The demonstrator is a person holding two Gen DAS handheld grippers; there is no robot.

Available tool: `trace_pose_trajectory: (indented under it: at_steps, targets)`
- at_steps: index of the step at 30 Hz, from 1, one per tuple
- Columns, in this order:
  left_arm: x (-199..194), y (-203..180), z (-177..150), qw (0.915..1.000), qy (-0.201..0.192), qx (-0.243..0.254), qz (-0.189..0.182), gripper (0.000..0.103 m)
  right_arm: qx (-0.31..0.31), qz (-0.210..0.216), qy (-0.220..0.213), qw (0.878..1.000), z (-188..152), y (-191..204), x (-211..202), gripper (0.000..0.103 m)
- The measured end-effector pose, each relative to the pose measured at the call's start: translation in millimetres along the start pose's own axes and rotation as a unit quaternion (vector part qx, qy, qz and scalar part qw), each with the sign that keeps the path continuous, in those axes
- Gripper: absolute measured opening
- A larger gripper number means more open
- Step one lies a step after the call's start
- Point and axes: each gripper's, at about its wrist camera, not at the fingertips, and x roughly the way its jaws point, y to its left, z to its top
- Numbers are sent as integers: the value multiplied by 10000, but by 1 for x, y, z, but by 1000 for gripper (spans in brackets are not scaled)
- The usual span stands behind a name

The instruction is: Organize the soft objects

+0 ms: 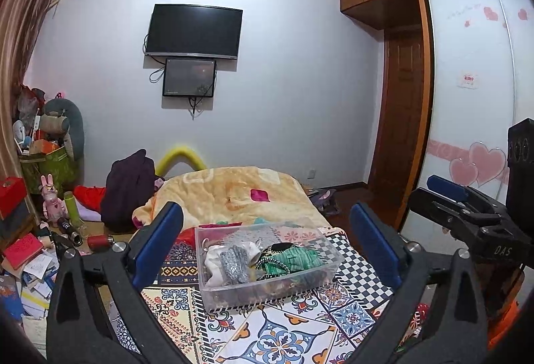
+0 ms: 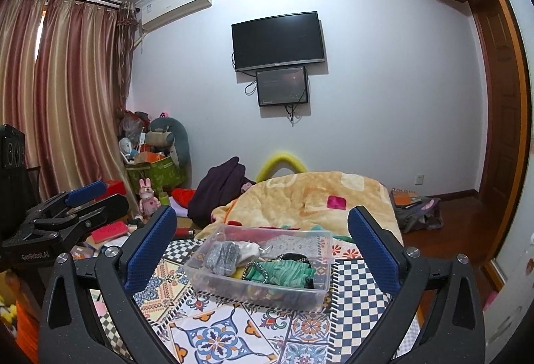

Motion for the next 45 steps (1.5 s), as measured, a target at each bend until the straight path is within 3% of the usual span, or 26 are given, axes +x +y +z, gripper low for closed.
trace_pose_trajectory:
  at_steps: [45]
  targets:
    - [-10, -1, 1, 9999, -4, 24, -133, 103, -37, -76, -56, 9999, 7, -1, -11, 103]
